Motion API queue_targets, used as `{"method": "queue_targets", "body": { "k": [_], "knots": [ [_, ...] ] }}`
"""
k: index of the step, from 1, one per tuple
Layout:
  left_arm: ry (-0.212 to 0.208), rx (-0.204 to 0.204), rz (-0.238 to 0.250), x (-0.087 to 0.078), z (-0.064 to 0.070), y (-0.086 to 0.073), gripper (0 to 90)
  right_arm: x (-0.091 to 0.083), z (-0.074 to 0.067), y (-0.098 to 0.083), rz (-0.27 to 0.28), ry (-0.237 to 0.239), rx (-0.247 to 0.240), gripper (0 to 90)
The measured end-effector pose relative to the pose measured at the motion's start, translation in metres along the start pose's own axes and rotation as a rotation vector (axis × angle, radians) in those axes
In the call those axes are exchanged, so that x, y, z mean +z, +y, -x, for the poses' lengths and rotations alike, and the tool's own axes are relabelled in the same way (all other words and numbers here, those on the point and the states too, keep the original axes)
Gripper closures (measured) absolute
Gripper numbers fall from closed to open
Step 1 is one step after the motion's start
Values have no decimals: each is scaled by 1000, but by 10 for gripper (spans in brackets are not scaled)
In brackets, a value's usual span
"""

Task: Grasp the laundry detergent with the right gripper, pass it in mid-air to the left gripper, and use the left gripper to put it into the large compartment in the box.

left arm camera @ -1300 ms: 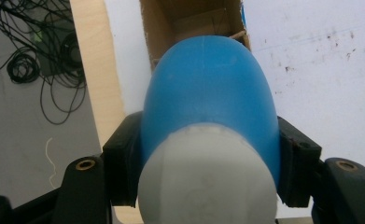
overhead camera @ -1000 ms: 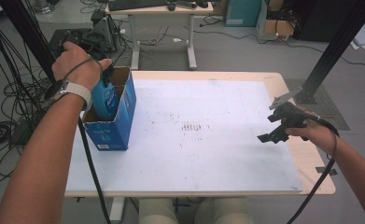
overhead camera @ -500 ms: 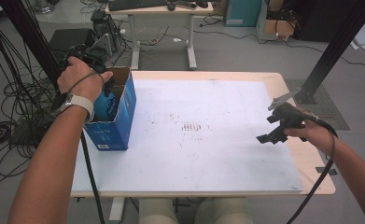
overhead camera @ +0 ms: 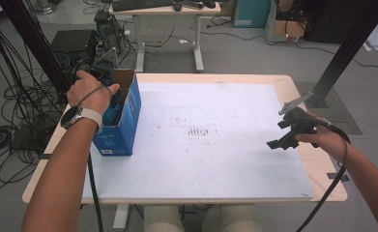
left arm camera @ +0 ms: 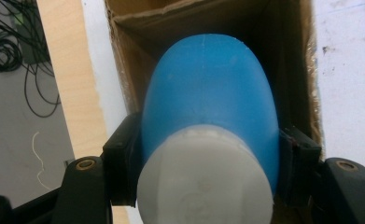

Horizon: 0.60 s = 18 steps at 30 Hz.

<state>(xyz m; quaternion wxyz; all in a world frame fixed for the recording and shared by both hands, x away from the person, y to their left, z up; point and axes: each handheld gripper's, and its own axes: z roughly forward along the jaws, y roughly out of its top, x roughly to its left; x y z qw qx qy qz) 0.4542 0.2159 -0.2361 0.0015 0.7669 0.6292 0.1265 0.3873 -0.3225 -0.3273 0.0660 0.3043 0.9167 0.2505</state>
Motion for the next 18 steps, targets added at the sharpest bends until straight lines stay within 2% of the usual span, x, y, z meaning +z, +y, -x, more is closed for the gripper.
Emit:
{"method": "queue_targets", "body": {
  "k": [1, 2, 4, 10, 18],
  "knots": [
    [-2, -1, -6, 1, 0, 0, 378, 1, 2, 0, 12, 5, -25, 15],
    [-3, -7, -2, 3, 0, -1, 378, 0, 0, 0, -1, 0, 0, 15],
    [0, -10, -7, 6, 0, -1, 378, 2, 2, -1, 15, 5, -26, 15],
    [-9, -41, -2, 15, 2, -3, 378, 2, 0, -1, -1, 3, 4, 15],
    [-6, -34, -2, 25, 5, -5, 378, 2, 1, -2, 0, 5, 7, 17]
  ]
}}
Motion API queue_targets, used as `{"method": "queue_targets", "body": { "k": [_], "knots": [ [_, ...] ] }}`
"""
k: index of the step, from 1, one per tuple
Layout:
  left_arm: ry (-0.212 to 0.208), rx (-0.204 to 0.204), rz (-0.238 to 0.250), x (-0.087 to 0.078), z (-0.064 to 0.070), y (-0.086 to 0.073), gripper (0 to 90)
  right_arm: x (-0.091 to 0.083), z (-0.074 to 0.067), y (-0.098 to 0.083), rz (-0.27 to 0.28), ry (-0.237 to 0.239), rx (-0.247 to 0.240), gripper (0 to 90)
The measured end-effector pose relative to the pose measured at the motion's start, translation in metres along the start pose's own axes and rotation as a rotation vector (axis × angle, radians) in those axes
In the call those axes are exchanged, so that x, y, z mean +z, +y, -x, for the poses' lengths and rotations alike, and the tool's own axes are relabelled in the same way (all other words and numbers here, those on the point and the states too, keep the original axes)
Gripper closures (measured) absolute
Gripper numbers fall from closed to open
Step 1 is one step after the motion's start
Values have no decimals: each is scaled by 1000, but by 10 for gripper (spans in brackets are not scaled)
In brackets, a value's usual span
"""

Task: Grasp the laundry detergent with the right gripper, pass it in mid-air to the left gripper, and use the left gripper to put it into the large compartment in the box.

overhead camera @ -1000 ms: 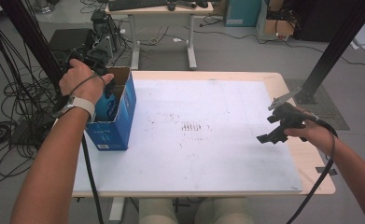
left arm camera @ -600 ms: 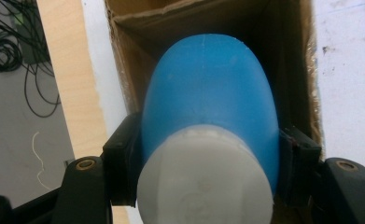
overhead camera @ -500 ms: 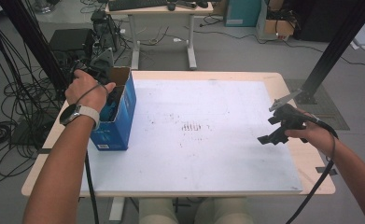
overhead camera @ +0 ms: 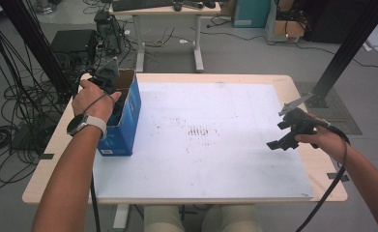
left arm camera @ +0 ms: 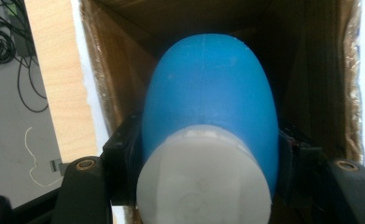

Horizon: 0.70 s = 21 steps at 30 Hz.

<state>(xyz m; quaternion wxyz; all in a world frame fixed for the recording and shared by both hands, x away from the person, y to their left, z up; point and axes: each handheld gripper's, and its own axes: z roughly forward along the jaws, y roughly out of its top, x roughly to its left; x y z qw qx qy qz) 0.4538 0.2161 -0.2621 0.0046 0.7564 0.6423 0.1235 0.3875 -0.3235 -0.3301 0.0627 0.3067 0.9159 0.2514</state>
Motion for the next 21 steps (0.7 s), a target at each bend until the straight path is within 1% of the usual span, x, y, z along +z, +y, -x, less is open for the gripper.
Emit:
{"method": "queue_targets", "body": {
  "k": [1, 3, 5, 21],
  "knots": [
    [2, 3, -3, 1, 0, 0, 378, 0, 0, 0, 0, 1, 1, 16],
    [3, 2, -1, 2, 1, 0, 378, 2, 1, 0, 10, 5, -21, 17],
    [4, -1, 1, 2, 1, 0, 378, 1, 0, 0, 0, 2, 0, 18],
    [0, -1, -4, 2, 0, 0, 376, 1, 0, -1, 5, 1, 3, 19]
  ]
}}
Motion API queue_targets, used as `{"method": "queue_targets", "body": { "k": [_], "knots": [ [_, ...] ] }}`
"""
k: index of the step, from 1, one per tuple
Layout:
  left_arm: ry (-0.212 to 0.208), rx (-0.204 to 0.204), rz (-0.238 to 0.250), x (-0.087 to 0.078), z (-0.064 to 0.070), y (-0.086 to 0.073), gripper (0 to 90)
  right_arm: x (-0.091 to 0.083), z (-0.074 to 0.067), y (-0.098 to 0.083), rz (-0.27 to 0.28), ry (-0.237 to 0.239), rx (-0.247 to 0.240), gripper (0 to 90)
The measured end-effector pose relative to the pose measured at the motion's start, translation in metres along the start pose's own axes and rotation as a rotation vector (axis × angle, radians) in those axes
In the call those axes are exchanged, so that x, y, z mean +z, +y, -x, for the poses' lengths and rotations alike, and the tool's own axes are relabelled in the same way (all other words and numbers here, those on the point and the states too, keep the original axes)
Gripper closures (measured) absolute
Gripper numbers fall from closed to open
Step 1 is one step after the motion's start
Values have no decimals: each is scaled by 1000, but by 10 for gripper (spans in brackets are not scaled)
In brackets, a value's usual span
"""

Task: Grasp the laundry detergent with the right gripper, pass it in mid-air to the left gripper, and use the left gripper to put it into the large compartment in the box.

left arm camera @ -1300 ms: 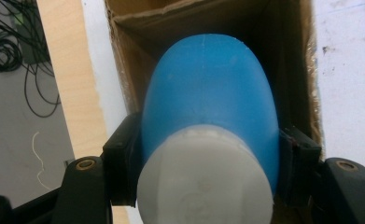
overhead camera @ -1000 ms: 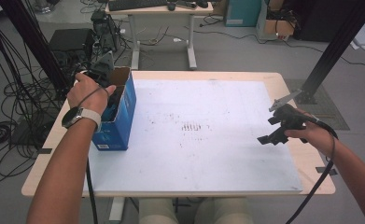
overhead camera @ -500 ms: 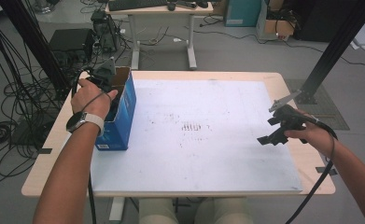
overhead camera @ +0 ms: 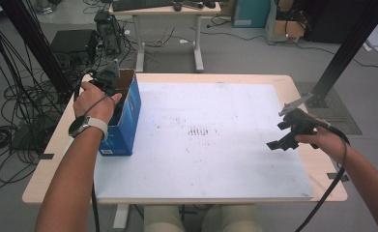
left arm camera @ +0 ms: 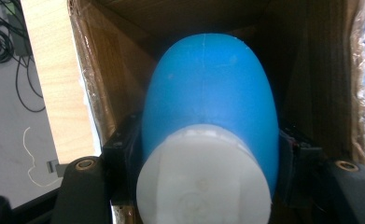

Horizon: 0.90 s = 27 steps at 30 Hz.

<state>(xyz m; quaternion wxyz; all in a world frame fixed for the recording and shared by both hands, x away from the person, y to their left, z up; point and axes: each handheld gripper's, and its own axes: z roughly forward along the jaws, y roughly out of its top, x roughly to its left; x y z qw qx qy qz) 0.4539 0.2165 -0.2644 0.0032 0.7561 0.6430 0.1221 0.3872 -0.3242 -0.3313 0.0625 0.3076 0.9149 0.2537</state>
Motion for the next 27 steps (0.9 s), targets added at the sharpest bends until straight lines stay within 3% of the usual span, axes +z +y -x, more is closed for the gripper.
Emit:
{"method": "queue_targets", "body": {
  "k": [22, 23, 24, 27],
  "knots": [
    [-8, -5, 4, 0, -2, 0, 376, 2, 0, 2, 2, -3, -4, 19],
    [-7, -5, 3, 0, -2, 0, 376, 3, 2, 2, 14, 2, -31, 19],
    [-7, -5, 3, 0, -2, 0, 376, 1, 0, 2, 0, -4, -4, 19],
    [-8, -6, 4, 0, -2, 0, 376, 1, 0, 1, 3, -3, -3, 19]
  ]
}}
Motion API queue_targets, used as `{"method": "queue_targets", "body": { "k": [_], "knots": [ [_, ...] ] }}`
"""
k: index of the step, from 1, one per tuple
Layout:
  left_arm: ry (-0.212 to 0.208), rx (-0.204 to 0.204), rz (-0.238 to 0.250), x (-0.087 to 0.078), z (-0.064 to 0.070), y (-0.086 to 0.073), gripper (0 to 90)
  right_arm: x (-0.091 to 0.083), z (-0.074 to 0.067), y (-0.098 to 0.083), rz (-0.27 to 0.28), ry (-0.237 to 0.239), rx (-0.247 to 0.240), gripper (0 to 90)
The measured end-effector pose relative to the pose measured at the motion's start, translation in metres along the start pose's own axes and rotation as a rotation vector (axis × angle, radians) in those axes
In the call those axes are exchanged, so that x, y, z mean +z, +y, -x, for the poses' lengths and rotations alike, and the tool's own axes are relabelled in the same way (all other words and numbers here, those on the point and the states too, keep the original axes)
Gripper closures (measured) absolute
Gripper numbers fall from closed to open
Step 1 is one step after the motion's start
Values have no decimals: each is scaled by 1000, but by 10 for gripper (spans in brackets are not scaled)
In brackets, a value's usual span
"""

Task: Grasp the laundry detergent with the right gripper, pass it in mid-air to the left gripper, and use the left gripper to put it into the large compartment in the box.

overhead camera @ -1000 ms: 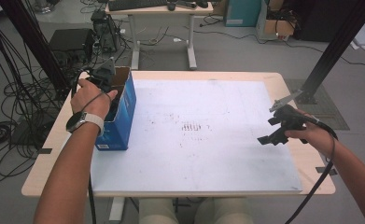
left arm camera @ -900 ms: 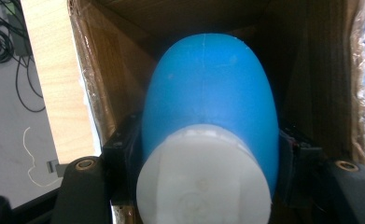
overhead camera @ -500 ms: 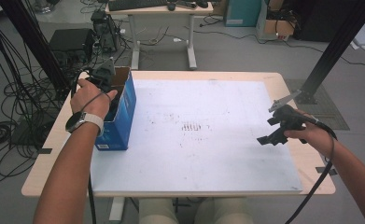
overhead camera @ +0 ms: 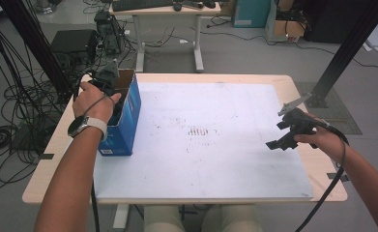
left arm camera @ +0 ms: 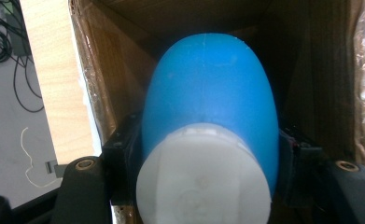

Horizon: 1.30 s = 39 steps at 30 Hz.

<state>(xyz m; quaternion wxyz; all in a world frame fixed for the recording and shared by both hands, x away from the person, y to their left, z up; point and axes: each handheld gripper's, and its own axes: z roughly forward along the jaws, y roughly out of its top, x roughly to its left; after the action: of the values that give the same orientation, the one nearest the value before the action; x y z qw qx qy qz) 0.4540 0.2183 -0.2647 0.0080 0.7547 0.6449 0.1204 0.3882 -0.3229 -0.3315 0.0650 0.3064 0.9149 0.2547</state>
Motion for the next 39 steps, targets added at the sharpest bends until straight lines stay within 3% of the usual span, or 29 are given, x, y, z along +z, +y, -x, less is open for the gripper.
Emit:
{"method": "queue_targets", "body": {
  "k": [2, 6, 32, 34, 39],
  "knots": [
    [0, -1, 2, 0, 0, 0, 375, 1, 2, 0, 11, 4, -24, 19],
    [1, -2, 1, 0, 0, 0, 375, -1, 0, -1, 0, -1, 5, 19],
    [-4, -5, -2, -1, -1, -2, 375, 0, -2, 0, -2, 1, -2, 19],
    [-2, -7, 1, -1, -1, -2, 375, 1, 0, 0, 11, 6, -34, 19],
    [0, -1, 6, 0, -1, -2, 375, 1, 0, 0, 11, 5, -32, 19]
  ]
}}
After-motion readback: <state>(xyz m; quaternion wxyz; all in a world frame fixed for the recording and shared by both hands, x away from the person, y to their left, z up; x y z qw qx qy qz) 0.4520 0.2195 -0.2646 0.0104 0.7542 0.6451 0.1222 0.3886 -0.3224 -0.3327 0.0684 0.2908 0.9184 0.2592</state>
